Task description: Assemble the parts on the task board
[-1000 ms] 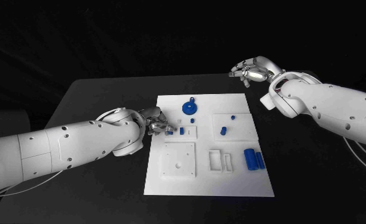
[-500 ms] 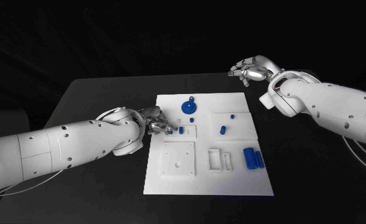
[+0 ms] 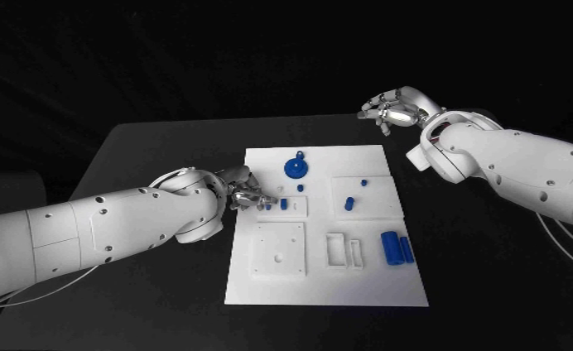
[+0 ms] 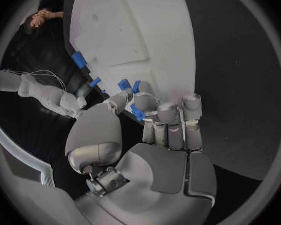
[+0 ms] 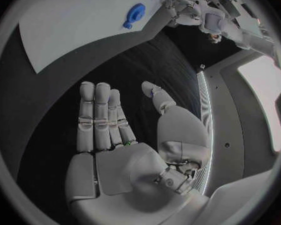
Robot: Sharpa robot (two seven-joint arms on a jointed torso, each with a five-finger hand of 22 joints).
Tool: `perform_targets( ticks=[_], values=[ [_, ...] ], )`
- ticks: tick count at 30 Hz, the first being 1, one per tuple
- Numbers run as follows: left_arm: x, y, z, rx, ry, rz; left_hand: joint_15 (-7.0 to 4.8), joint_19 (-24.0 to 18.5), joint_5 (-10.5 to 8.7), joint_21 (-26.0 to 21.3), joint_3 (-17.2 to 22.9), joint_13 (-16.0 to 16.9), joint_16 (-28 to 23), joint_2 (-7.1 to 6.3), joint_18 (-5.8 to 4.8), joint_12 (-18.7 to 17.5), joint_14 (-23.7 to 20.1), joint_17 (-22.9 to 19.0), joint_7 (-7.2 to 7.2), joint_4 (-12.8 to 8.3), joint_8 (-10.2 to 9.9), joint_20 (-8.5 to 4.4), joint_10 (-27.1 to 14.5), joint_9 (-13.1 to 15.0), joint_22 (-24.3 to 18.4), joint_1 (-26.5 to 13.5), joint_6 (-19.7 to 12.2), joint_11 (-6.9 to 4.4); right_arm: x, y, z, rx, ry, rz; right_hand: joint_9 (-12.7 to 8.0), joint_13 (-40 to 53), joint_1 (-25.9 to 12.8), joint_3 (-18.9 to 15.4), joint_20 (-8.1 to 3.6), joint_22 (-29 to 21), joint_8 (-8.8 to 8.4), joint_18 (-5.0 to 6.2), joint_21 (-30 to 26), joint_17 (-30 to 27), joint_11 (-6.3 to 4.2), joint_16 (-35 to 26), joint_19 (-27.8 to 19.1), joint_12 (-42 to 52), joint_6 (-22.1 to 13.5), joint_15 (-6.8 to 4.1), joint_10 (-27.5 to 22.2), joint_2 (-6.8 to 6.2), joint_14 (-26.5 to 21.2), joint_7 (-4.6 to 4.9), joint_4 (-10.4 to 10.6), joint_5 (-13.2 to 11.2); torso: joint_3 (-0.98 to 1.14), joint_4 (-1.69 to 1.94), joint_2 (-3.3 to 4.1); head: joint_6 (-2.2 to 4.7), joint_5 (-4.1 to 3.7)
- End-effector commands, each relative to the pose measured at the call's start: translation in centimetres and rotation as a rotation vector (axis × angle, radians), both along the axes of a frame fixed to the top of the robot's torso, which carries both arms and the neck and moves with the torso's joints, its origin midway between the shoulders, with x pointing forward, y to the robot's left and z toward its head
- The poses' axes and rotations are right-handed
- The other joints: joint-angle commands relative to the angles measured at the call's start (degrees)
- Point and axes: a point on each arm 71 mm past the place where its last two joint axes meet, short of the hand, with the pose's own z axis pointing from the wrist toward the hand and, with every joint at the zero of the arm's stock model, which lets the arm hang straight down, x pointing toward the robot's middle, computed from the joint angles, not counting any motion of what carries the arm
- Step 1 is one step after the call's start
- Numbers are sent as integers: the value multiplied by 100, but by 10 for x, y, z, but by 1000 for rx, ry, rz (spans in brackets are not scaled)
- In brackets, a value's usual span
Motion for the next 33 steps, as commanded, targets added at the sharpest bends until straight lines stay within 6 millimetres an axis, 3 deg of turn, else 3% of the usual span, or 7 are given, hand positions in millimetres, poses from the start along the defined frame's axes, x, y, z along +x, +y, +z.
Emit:
perform_targets(
  ticks=[1,7,15,18,23,25,33],
  values=[
    [0,0,3,-70,-5,40,-42,13,-25,17,9,-15,20,-123,76,20,-34,-13,14,81,15,-766,-56,8,5,-12,-51,-1,0,1,1,6,-5,3,-7,-6,-53,-15,9,9,26,258,-22,-4,-18,20,39,33,6,-2,-41,19,-29,34,16,28,1,-1,0,9,-3],
    [3,0,10,-200,-51,114,66,-39,-29,-55,-40,-119,-167,-337,79,-155,-142,-120,263,324,-481,-749,-149,-166,-39,20,-1060,208,0,2,-2,7,0,5,-8,-8,-52,-15,9,11,27,258,-23,-4,-18,20,39,34,5,-2,-41,21,-29,34,16,28,-9,-3,5,90,-64],
    [14,4,28,-504,-145,144,171,-124,-22,-144,-167,-198,-310,-313,59,-317,-207,-199,367,324,-573,-722,-243,-221,-82,251,-1349,307,0,4,-3,9,4,8,-9,-10,-49,-13,8,12,26,258,-24,-5,-18,21,41,35,3,-2,-42,23,-29,34,12,25,1,-5,4,125,-68],
    [19,8,34,-615,-200,166,260,-285,62,-279,8,-318,-579,2,34,-590,-446,-328,423,37,-616,-686,-564,-241,-130,750,-1504,378,0,5,-3,14,2,11,-9,-11,-48,-13,7,13,26,258,-25,-5,-18,21,41,36,2,-2,-43,25,-29,34,11,24,6,-2,2,155,-101],
    [28,-3,39,-579,-216,-20,729,-1131,773,-909,-113,-729,-1396,482,-313,-1475,-1270,-746,803,-1296,-773,-297,-1403,-402,-317,1452,-1834,736,1,10,-6,17,8,20,-9,-16,-26,-1,4,18,32,258,-28,-6,-20,23,43,43,6,-4,-42,44,-29,33,-2,17,0,-9,3,206,-106],
    [29,-7,39,-538,-230,-87,836,-1140,821,-913,162,-1007,-1323,630,-272,-2070,-1204,-724,912,-1764,-960,-174,-2043,-536,-301,1920,-2059,939,1,11,-6,17,9,22,-9,-18,-23,1,4,19,32,258,-29,-6,-20,23,43,43,6,-4,-43,46,-29,33,-4,15,2,-12,4,227,-124],
    [31,-26,39,-325,-316,-308,1079,-1176,62,-846,301,-1717,-1229,423,-115,-3489,-1355,-716,1007,-2039,-1261,51,-1925,-955,-151,2283,-1917,1217,2,10,-6,17,6,19,-13,-40,85,59,4,42,45,258,-43,-13,-20,24,44,60,8,-4,-50,94,-35,32,-69,-13,9,0,2,256,-128]
  ],
)
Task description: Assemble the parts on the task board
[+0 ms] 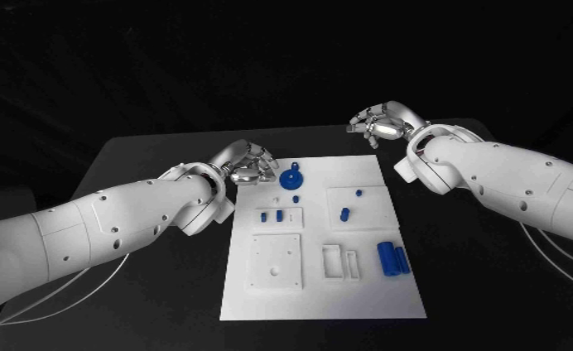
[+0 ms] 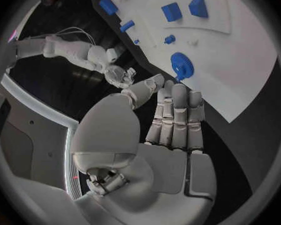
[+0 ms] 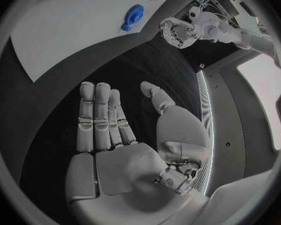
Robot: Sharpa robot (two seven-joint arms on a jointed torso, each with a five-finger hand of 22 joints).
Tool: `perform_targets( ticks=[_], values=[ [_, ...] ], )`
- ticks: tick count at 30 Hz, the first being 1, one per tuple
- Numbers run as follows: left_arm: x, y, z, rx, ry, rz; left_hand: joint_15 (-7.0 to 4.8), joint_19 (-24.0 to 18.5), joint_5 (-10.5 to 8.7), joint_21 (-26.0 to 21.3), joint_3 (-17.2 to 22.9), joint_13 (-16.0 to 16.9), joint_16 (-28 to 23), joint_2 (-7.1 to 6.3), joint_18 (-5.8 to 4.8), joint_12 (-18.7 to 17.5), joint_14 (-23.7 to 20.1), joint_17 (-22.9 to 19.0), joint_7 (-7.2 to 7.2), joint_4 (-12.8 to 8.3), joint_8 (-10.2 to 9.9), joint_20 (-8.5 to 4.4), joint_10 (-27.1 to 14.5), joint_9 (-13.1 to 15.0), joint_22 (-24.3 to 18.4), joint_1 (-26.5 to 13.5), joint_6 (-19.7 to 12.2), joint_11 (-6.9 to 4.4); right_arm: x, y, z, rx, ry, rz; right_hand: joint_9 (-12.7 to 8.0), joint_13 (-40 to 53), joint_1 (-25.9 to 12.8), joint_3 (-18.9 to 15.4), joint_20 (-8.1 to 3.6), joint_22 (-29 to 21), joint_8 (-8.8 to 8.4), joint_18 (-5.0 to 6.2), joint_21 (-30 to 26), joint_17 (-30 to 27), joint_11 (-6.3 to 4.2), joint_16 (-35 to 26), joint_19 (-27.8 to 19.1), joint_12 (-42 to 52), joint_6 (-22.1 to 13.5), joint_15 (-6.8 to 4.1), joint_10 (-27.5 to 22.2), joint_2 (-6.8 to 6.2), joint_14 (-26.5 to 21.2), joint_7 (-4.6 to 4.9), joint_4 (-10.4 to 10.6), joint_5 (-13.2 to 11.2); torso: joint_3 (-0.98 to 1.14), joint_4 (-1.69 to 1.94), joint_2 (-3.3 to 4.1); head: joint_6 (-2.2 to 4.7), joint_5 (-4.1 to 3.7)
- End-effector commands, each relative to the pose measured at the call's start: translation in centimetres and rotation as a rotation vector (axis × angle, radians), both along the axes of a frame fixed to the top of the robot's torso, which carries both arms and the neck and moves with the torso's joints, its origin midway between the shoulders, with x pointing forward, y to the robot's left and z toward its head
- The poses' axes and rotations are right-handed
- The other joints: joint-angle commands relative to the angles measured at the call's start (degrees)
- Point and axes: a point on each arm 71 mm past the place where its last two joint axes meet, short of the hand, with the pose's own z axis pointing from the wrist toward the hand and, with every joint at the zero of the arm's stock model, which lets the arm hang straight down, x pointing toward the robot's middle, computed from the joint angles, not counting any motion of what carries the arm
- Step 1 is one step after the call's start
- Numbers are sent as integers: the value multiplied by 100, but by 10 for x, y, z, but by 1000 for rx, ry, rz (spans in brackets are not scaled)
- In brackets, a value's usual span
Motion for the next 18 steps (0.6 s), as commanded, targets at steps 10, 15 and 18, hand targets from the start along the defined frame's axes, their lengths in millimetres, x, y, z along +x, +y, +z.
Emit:
perform_targets(
  ticks=[10,15,18],
  values=[
    [-3,-40,-3,451,-209,-282,183,-160,501,-337,-20,-270,-492,-335,60,-851,-122,-286,-57,-12,-162,-114,155,-181,-120,353,207,145,0,4,0,10,-3,15,-11,-17,42,28,11,13,28,258,-47,-13,3,17,32,38,-1,0,-40,43,-46,40,-31,-14,4,0,9,42,17],
    [-3,-50,-6,513,-221,-312,175,-121,385,-360,-135,-279,-528,-367,60,-964,-74,-304,-71,2,-177,-118,259,-195,-119,218,276,130,0,6,0,11,-2,19,-11,-19,45,31,13,16,29,258,-49,-14,4,17,31,40,-1,0,-42,45,-47,41,-31,-9,7,2,8,39,13],
    [-3,-53,-8,530,-192,-322,178,-114,320,-372,-186,-288,-545,-382,58,-1027,-71,-309,-72,8,-197,-119,269,-208,-118,161,284,135,0,8,1,13,-4,21,-11,-20,46,32,14,17,29,258,-49,-14,4,17,31,40,-2,1,-42,45,-48,41,-32,-7,8,-5,16,47,21]
  ],
)
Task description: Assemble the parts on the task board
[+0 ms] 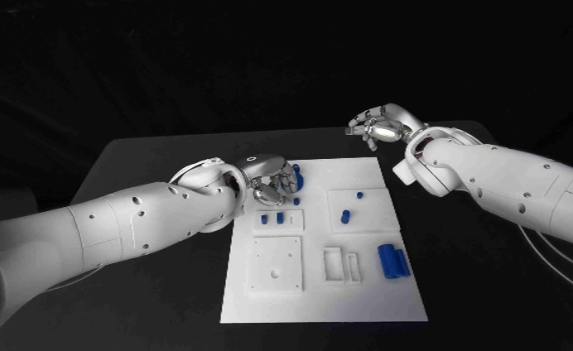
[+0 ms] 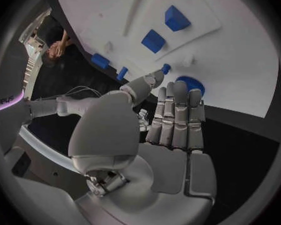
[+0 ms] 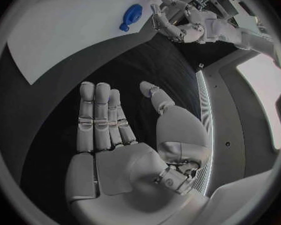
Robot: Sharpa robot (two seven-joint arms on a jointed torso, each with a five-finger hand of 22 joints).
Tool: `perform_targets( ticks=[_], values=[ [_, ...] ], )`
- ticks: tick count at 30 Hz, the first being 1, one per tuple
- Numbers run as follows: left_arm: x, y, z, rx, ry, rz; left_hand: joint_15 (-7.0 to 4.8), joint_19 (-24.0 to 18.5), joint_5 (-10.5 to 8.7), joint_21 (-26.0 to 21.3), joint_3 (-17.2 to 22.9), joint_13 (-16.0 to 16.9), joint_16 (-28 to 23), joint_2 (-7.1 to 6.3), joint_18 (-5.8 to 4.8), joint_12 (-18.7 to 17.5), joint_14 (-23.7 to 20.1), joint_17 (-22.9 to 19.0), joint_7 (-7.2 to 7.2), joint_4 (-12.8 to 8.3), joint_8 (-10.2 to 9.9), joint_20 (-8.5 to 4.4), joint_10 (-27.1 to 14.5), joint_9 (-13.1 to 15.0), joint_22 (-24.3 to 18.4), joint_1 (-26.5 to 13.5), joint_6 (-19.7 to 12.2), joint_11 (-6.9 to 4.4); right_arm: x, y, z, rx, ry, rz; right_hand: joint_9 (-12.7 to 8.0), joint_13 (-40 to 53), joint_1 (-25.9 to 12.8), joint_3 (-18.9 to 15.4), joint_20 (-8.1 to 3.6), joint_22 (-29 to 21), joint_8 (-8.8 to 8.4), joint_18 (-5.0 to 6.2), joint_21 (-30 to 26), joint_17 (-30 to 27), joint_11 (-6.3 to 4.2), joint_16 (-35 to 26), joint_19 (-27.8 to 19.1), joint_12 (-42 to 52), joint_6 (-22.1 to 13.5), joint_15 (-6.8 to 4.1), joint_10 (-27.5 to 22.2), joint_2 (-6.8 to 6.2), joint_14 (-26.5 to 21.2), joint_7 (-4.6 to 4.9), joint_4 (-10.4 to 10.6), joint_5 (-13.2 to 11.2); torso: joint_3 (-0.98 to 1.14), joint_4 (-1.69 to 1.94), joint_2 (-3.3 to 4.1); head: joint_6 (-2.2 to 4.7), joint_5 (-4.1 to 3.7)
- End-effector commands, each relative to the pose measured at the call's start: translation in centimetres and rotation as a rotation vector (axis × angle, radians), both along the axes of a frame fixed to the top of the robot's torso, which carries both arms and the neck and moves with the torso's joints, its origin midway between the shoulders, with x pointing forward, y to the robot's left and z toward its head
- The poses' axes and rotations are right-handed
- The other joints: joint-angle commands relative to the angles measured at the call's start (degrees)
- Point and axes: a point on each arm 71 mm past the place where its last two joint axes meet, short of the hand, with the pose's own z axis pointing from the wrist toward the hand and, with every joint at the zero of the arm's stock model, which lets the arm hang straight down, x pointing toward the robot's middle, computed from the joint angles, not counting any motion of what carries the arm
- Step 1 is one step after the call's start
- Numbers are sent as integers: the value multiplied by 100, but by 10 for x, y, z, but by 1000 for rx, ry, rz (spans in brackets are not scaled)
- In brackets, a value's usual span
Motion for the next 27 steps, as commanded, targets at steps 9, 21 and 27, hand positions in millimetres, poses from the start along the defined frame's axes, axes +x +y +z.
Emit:
perform_targets(
  ticks=[9,21,27],
  values=[
    [3,-14,-4,104,-17,-33,75,-12,-91,-115,-224,-95,-118,13,87,-300,-3,-35,-73,13,-140,-98,-68,-61,-5,-168,-66,94,-1,7,1,11,-4,21,-9,-7,25,14,18,12,30,258,-34,-8,6,14,26,29,-5,3,-50,15,-54,44,-13,2,-5,-12,22,-18,-19],
    [7,-17,-4,99,-34,-15,66,59,-67,-123,-270,-130,-88,102,113,-430,55,-10,-40,33,-273,-102,16,-135,19,-187,-207,86,-2,9,1,13,-3,27,-10,-11,21,14,22,16,32,258,-37,-10,7,13,24,31,-5,5,-54,12,-57,45,-10,1,-15,-18,48,-4,-39],
    [11,-20,-7,124,-21,-15,57,85,-60,-118,-274,-134,-61,182,119,-460,88,6,-31,51,-261,-107,55,-142,31,-213,-160,78,-2,11,1,13,-2,30,-10,-13,19,14,24,18,33,258,-38,-10,8,14,24,33,-4,6,-55,14,-57,45,-7,0,-7,-17,44,-13,-32]
  ],
)
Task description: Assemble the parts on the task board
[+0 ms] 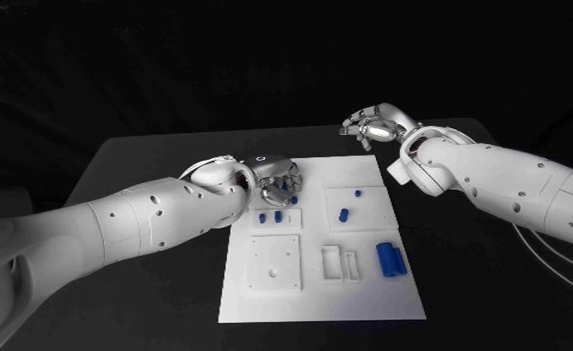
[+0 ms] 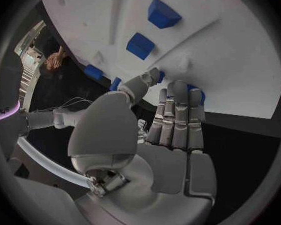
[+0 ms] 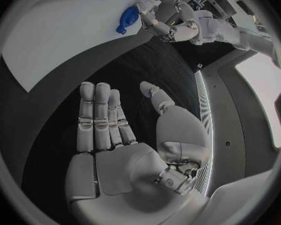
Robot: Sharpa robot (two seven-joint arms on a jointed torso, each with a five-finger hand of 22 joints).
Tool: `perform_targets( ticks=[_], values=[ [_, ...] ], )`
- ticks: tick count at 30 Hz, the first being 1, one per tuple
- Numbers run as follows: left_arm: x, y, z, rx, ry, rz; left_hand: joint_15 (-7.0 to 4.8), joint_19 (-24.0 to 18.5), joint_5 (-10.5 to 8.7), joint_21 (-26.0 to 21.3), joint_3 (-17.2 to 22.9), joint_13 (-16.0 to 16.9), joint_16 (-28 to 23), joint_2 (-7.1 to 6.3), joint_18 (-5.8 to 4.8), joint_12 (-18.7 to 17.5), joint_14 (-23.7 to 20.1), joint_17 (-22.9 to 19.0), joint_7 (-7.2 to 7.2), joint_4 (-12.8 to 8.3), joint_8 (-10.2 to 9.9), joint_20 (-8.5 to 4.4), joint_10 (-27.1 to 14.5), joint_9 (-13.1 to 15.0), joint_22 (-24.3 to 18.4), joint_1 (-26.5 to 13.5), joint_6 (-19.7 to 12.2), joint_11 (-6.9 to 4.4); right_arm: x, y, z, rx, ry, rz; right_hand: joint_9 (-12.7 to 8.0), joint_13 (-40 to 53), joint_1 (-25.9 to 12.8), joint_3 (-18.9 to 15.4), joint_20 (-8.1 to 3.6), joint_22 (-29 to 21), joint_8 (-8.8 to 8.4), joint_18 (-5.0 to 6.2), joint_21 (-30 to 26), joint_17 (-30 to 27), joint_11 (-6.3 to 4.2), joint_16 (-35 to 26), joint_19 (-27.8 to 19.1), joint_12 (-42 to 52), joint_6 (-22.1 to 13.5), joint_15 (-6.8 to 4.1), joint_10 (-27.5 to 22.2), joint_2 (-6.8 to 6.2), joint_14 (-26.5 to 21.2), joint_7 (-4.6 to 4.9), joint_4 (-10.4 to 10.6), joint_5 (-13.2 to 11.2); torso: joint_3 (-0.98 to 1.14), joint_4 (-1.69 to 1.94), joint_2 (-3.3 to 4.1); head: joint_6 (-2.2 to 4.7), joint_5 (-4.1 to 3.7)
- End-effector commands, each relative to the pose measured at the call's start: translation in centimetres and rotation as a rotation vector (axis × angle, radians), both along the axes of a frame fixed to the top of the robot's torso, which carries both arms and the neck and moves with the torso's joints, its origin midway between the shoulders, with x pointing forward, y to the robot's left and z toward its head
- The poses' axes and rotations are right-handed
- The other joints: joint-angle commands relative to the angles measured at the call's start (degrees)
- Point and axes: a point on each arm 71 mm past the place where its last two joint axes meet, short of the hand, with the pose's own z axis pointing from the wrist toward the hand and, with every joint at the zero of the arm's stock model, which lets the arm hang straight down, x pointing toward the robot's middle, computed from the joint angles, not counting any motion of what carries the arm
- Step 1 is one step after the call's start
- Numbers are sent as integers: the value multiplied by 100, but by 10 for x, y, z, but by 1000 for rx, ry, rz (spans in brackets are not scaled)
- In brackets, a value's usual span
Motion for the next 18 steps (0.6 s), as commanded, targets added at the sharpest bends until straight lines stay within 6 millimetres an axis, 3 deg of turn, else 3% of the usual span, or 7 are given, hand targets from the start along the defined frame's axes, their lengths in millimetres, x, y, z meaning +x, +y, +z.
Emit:
perform_targets(
  ticks=[1,10,18],
  values=[
    [2,-3,-3,29,6,-3,-15,65,23,-12,-38,-11,79,96,64,-34,98,29,13,26,-15,-114,89,-12,24,-18,36,-12,0,1,0,6,-1,9,-6,-4,19,15,24,8,34,258,-40,-10,-13,14,24,25,7,-14,-34,15,-38,34,-7,0,8,-3,1,-9,13],
    [-1,-8,-11,45,38,-13,-121,226,5,102,-86,39,379,188,99,7,249,182,51,17,49,-192,343,-22,112,-45,246,-112,0,1,1,6,-2,9,-6,-5,17,15,25,10,36,258,-41,-10,-13,15,25,27,9,-13,-34,17,-38,34,-4,-1,10,-17,14,-28,5],
    [-2,-9,-12,61,46,-17,-158,304,-17,154,-96,70,521,264,104,32,276,250,2,2,89,-243,400,-27,156,-35,393,-151,0,2,0,6,-2,11,-6,-7,16,15,26,12,38,258,-41,-10,-14,16,25,29,10,-13,-35,18,-37,33,-4,-2,12,-6,3,-59,-4]
  ],
)
